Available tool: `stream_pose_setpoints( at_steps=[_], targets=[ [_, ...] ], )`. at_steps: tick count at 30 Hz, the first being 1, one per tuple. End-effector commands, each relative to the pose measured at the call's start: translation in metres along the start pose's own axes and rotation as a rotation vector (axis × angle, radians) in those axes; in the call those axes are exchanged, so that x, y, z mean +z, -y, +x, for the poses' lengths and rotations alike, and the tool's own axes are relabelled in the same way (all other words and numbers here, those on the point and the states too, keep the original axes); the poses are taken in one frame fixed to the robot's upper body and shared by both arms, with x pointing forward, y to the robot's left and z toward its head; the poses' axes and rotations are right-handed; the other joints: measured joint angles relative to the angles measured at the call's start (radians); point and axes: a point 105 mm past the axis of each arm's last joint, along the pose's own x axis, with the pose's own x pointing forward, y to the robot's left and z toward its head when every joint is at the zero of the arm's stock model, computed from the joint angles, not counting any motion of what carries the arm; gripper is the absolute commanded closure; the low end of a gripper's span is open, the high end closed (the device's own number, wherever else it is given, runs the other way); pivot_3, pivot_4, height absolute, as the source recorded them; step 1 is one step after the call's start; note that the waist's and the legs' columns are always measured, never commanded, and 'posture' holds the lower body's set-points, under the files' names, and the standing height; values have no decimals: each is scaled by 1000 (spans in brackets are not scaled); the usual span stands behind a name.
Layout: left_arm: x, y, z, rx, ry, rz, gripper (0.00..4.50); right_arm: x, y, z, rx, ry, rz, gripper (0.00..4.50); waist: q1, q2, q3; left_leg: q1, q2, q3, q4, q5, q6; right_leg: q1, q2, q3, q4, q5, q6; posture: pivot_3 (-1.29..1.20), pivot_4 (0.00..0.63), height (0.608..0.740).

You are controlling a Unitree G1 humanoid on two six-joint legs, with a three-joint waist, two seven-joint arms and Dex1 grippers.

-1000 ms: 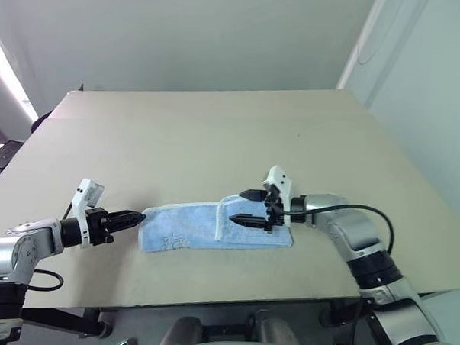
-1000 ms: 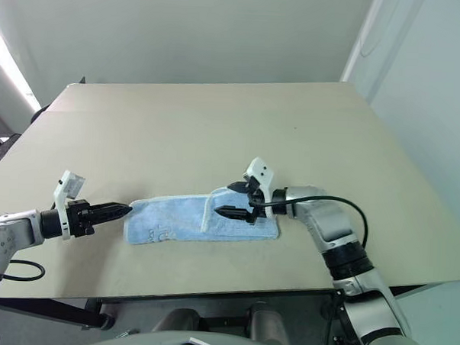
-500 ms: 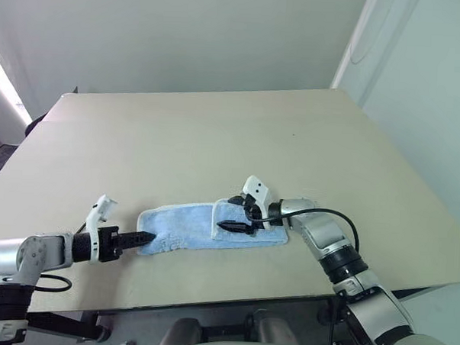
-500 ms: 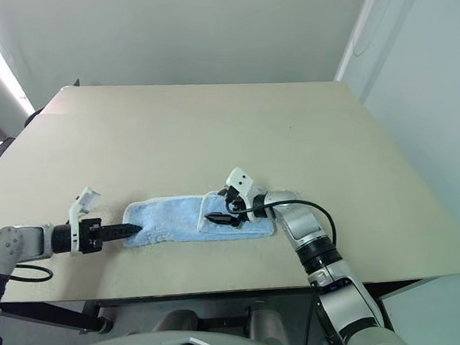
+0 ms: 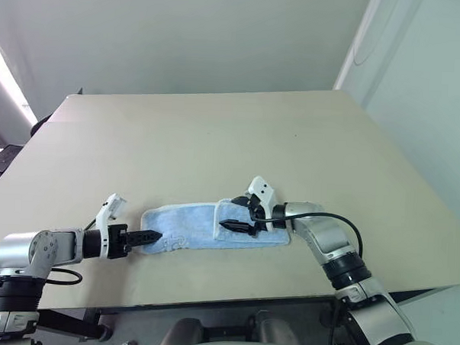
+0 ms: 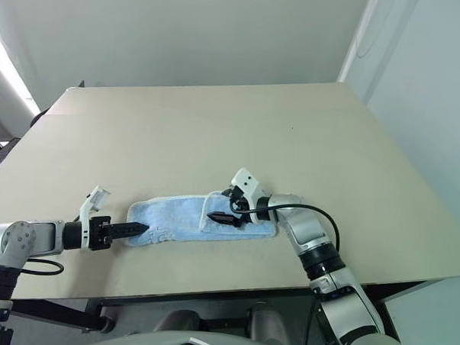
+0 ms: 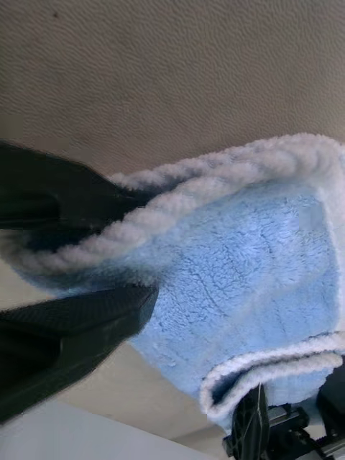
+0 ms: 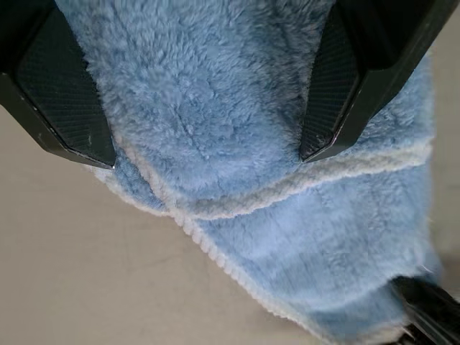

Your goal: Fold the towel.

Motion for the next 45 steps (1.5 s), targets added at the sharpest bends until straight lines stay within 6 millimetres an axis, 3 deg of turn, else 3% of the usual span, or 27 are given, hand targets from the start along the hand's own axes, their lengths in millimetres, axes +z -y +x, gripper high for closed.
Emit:
stream_pose_setpoints(
  at_steps=[1,6,11,22,29,34,38,41,45],
  targets=[
    [4,10,2,-59,2,10,4470,24,-1,-13,21,101,8,211,0,0,0,0,0,0,0,0,0,0,0,0,0,0,0,0,0,740],
    [16,25,-8,-164,72,-38,4470,45,5,-37,2,193,28,211,0,0,1,-1,0,0,0,0,0,-1,0,0,0,0,0,0,0,740],
    [26,38,-22,-251,142,-84,4470,41,20,-56,-84,187,45,211,-1,0,1,-1,0,0,0,0,0,-1,0,0,-1,0,0,0,0,740],
    [16,23,-30,-80,5,-89,4470,29,29,-74,-160,155,60,211,-2,-1,1,-1,0,0,-1,0,0,-1,0,0,-1,-1,0,0,0,740],
    [0,14,-8,-63,-15,-100,4470,22,33,-73,-198,133,59,211,0,-1,1,-1,0,0,-1,0,0,-1,0,0,-1,-1,0,0,0,740],
    [4,13,-13,-58,-12,-101,2792,20,30,-72,-195,127,60,211,0,-1,2,-1,0,0,-1,0,0,-1,0,0,-1,-1,0,0,0,740],
    [16,-2,-27,41,-2,-105,1448,18,30,-74,-199,124,62,211,-1,-1,2,-1,0,0,-1,0,0,-1,1,0,-1,-1,0,0,0,740],
    [20,-10,-35,85,-12,-99,1448,18,31,-74,-202,126,65,211,-5,-1,2,0,0,0,-1,0,0,-1,1,0,-1,-1,0,0,0,740],
    [19,-16,-29,114,-54,-87,1448,17,31,-70,-204,118,56,211,1,-1,2,-1,0,0,-1,0,0,-1,1,0,-1,-1,0,0,0,740]
  ],
)
